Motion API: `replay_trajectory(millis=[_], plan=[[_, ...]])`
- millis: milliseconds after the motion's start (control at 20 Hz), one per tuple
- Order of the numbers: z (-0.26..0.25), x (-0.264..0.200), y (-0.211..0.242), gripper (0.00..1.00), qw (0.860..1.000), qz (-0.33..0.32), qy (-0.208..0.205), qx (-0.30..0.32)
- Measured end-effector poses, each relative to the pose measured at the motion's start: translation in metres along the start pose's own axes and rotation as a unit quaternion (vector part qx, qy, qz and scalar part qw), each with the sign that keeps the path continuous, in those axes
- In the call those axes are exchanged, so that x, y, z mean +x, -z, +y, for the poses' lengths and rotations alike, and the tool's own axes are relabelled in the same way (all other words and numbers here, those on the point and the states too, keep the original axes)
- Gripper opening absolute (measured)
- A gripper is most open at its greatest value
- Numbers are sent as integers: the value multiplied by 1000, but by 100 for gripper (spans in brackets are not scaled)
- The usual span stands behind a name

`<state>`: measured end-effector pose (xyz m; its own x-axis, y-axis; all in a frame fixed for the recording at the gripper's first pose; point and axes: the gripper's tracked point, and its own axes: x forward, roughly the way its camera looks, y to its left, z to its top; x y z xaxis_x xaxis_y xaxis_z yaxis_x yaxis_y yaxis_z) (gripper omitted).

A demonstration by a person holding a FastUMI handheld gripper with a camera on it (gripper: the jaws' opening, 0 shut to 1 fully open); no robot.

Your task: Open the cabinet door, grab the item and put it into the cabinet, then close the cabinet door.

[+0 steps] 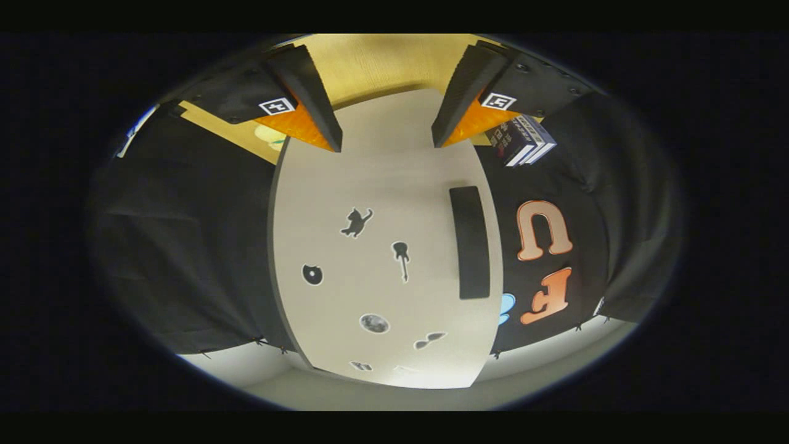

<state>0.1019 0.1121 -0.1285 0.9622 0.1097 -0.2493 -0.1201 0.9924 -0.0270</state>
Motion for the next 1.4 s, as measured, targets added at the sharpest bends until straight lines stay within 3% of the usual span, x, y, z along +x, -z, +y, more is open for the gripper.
replay_trajectory(millis=[450, 1400], plan=[[-27, -53, -45, 96, 999, -35, 14, 2], [-12, -79, -43, 96, 999, -46, 15, 2]])
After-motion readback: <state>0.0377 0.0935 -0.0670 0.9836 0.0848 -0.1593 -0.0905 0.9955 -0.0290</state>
